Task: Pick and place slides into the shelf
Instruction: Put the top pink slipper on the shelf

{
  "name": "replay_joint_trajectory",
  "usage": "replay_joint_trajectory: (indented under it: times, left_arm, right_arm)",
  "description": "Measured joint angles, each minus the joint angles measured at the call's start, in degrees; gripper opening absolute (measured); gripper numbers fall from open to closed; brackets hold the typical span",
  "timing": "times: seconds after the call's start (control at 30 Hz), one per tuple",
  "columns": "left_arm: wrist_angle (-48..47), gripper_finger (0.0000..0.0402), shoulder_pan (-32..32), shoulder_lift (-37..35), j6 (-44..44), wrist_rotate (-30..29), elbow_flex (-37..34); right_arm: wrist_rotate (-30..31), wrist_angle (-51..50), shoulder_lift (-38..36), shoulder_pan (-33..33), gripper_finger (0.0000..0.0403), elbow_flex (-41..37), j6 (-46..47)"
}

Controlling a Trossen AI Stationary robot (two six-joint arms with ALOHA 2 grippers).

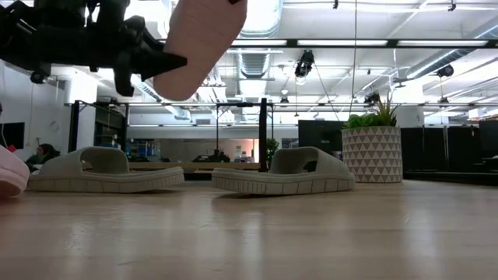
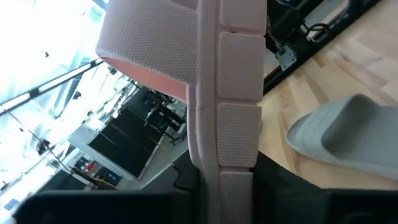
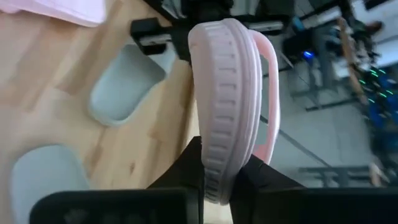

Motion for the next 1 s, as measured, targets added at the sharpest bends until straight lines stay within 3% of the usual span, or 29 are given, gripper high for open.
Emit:
replay_joint_trajectory:
  times: [0.23, 0.37, 0.7, 1.0]
  left_arm:
    - [0.4, 0.0208, -0.1, -1.1, -1.7, -1.8, 0.0]
    - [0.4, 0.0257, -0.1, -2.2, -1.4, -2.9, 0.1]
    - [-3.2, 0.0271, -0.9, -0.3, 2.6, -1.7, 4.4]
    - [-7.1, 0.0271, -1.5, 2.3, 6.0, -2.5, 9.2]
  right_arm:
    - [7.2, -0.4, 0.2, -0.2, 0.0027, -2.8, 1.0]
    - [13.7, 0.0, 0.2, -0.7, 0.0026, -4.8, 2.3]
    - [14.4, 12.8, 0.3, -4.5, 0.0024, -11.4, -1.5]
    - [14.4, 14.6, 0.7, -8.3, 0.0024, -13.3, -2.4]
